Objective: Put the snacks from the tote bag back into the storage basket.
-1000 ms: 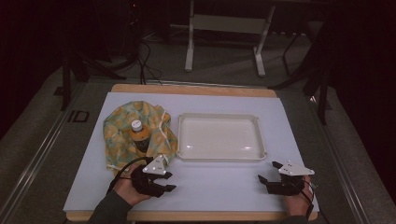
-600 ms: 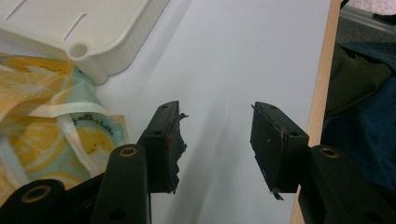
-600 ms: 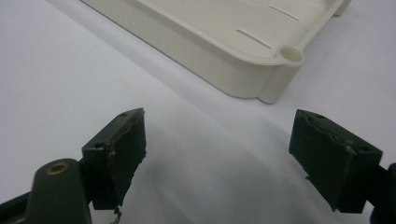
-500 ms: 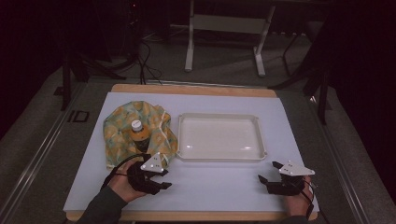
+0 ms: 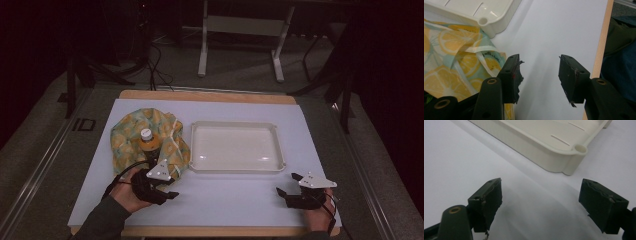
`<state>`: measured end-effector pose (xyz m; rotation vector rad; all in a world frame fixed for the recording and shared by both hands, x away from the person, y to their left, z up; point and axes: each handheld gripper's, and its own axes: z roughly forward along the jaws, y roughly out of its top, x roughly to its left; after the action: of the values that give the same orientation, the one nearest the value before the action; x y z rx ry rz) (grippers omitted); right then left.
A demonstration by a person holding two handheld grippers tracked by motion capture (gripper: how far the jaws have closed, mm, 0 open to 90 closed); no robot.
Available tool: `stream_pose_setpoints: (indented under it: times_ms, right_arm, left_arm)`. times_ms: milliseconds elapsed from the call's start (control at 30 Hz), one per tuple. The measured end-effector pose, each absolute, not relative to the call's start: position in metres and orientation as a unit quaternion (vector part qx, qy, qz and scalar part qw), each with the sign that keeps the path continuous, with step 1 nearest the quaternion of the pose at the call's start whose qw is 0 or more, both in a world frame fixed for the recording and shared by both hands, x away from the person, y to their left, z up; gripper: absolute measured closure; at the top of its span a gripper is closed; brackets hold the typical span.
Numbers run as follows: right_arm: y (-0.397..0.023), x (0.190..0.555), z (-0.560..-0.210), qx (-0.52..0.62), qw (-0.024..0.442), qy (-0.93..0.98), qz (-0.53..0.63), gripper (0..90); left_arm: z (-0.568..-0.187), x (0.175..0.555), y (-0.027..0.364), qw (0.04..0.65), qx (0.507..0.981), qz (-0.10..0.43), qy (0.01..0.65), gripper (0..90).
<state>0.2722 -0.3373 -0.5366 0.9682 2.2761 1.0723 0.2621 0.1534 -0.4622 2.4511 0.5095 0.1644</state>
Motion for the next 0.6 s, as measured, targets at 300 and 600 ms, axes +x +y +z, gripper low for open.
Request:
stream_pose_setpoints:
  times_ms: [300, 600]
  right_arm:
    - [-0.3374, 0.2721, -0.5365, 0.349, 0.221, 0.823, 0.389, 18.3]
    - [-0.338, 0.2718, -0.5364, 0.348, 0.221, 0.822, 0.393, 18.3]
  left_arm:
    - [-0.4549, 0.2684, 0.158, 0.309, 0.928, 0.066, 0.196, 52.1]
    - [-0.4555, 0.2724, 0.158, 0.302, 0.93, 0.064, 0.199, 52.0]
